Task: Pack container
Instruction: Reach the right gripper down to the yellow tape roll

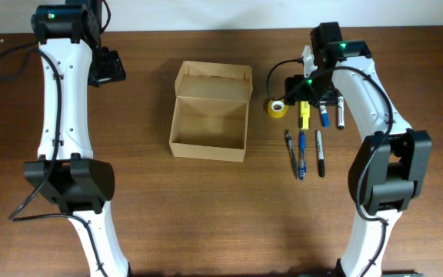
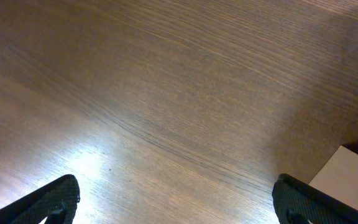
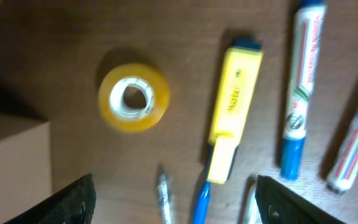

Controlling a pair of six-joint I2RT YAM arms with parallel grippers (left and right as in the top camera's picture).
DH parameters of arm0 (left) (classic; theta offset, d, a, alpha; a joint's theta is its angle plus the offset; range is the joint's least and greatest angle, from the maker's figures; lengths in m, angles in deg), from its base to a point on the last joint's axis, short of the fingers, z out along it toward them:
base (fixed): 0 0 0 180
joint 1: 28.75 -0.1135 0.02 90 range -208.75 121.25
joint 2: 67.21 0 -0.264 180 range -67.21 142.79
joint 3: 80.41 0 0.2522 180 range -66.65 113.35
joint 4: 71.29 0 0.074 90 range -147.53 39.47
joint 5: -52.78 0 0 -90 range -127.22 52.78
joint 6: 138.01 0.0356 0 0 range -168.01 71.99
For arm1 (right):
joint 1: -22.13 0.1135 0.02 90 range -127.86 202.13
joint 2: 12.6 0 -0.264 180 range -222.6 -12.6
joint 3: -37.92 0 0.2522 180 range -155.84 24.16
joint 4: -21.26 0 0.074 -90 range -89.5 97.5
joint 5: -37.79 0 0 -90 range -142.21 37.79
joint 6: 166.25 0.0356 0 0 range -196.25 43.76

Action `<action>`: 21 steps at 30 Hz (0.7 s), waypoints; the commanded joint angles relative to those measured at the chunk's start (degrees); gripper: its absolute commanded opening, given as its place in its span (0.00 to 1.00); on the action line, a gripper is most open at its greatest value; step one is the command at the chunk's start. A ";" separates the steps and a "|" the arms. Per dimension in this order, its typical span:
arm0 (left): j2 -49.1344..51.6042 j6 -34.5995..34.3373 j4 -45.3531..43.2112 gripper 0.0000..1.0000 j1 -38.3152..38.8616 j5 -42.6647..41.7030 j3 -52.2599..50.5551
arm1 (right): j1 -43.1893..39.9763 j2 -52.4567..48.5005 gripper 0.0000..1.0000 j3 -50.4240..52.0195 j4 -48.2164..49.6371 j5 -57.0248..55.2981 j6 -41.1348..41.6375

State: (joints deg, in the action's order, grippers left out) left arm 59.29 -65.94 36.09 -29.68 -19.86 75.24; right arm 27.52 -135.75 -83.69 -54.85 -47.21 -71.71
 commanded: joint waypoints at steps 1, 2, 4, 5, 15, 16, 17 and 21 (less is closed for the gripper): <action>-0.20 0.26 -0.13 1.00 -0.15 -0.02 -0.31 | 1.75 -0.63 0.82 -1.55 1.99 -4.92 0.09; -0.20 0.26 -0.13 1.00 -0.15 -0.02 -0.31 | 1.92 -0.79 0.82 -1.55 2.60 -4.85 -0.02; -0.20 0.26 -0.13 1.00 -0.15 -0.02 -0.31 | 2.43 -1.42 0.82 -1.55 3.41 -4.87 -0.02; -0.20 0.26 -0.13 1.00 -0.15 -0.02 -0.31 | 2.64 -1.95 0.82 -1.55 3.72 -4.87 -0.02; -0.20 0.26 -0.13 1.00 -0.15 -0.02 -0.31 | 2.91 -6.56 0.82 -1.55 4.98 -4.87 0.00; -0.20 0.26 -0.13 1.00 -0.15 -0.02 -0.31 | 2.93 -6.95 0.82 -1.55 4.98 -4.85 0.00; -0.20 0.26 -0.13 1.00 -0.15 -0.02 -0.31 | 2.93 -7.43 0.82 -1.55 4.98 -4.85 0.00; -0.20 0.26 -0.13 1.00 -0.15 -0.02 -0.31 | 2.93 -8.50 0.82 -1.55 5.20 -4.85 0.00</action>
State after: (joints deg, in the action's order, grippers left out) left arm 59.29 -65.94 36.09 -29.68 -19.86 75.24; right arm 30.23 -142.92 -84.28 -49.96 -50.93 -71.80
